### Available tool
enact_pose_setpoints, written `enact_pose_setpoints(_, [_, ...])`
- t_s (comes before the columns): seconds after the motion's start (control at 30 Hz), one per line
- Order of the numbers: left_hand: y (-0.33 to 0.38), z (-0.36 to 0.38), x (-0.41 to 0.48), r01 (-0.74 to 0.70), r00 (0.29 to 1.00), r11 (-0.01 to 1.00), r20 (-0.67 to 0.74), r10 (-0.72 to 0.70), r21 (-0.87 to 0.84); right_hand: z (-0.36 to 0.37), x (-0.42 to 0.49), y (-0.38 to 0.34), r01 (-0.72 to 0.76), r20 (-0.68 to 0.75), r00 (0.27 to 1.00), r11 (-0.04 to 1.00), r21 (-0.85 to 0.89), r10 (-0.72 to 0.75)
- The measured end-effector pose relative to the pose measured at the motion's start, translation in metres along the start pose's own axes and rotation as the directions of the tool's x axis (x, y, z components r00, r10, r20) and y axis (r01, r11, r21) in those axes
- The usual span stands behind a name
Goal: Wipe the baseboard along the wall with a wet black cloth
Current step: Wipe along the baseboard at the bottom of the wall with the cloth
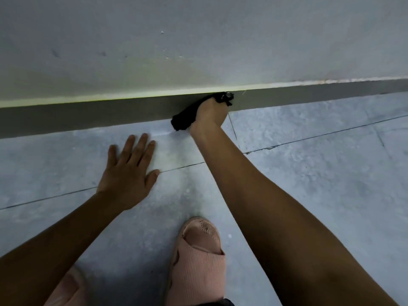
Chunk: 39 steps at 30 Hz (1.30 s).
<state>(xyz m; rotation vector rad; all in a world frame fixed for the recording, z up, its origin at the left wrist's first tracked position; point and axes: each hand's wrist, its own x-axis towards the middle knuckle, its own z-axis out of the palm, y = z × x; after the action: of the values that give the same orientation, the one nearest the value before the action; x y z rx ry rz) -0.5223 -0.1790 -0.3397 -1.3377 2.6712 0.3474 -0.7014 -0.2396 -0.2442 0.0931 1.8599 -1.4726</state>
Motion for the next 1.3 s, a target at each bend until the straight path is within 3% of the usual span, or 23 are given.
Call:
enact_pose_setpoints(0.17, [0.001,-0.001,-0.001,0.006,1.000,1.000,-0.001,-0.006,-0.020,-0.035,0.047,-0.020,0.095,-0.092,0.991,0.995,-0.032,-0.098])
enact_pose_setpoints(0.47, [0.001,-0.001,-0.001,0.001,1.000,1.000,-0.010,-0.001,-0.005,-0.033,0.053,-0.026,0.183,-0.039,0.982,0.983,0.011,-0.182])
enact_pose_setpoints(0.7, [0.001,0.000,0.000,0.002,1.000,1.000,-0.010,-0.002,0.010,-0.047,0.061,-0.023,-0.001,-0.005,1.000,0.995,0.098,0.002])
enact_pose_setpoints(1.0, [-0.001,0.004,0.001,0.018,1.000,1.000,-0.008,-0.018,-0.007,-0.047,0.055,-0.034,0.073,-0.007,0.997,0.938,0.339,-0.075])
enact_pose_setpoints(1.3, [0.001,0.001,0.000,0.013,1.000,1.000,-0.004,-0.013,-0.013,-0.055,0.049,-0.029,0.042,-0.070,0.997,0.999,0.008,-0.041])
